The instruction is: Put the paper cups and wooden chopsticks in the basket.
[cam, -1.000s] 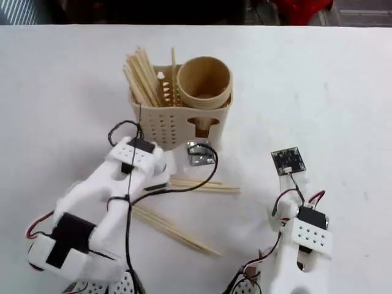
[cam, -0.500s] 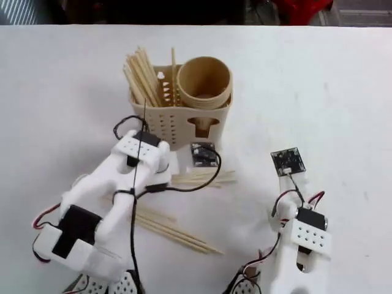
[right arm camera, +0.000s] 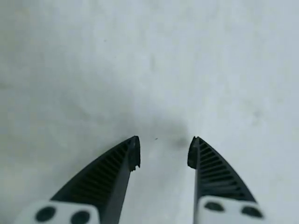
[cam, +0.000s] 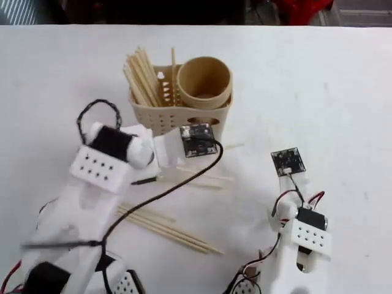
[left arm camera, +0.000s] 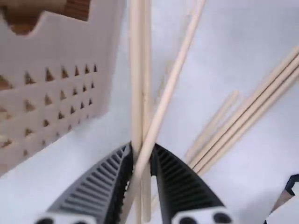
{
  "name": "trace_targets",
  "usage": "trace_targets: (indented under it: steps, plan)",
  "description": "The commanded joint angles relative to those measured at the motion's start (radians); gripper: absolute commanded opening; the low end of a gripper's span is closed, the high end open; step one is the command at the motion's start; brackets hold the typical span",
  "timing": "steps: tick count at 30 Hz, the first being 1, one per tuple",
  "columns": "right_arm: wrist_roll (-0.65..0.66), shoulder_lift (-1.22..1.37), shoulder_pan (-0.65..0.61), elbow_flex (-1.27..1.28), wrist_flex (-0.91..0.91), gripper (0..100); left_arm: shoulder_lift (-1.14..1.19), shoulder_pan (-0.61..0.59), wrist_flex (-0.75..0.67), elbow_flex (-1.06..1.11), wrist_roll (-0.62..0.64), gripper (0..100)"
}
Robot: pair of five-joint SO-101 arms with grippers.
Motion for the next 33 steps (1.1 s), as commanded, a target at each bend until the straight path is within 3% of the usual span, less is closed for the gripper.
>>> trace_targets:
  steps: [1, 9, 21, 33]
  plan:
    - [-0.009, -0.018, 0.007, -0.003, -0.016, 18.0, -0.105, 0.002, 0.031, -0.097, 0.032, 2]
    - [-0.009, -0.018, 0.007, -0.002, -0.016, 18.0, -0.124, 0.01, 0.014, -0.21, 0.161, 2]
    - [-0.009, -0.018, -0.025, 0.008, -0.031, 18.0, -0.111, 0.031, 0.107, -0.726, 0.339, 2]
    - [-0.009, -0.018, -0.027, 0.009, -0.031, 18.0, 0.008, 0.022, -0.218, -0.756, 0.523, 2]
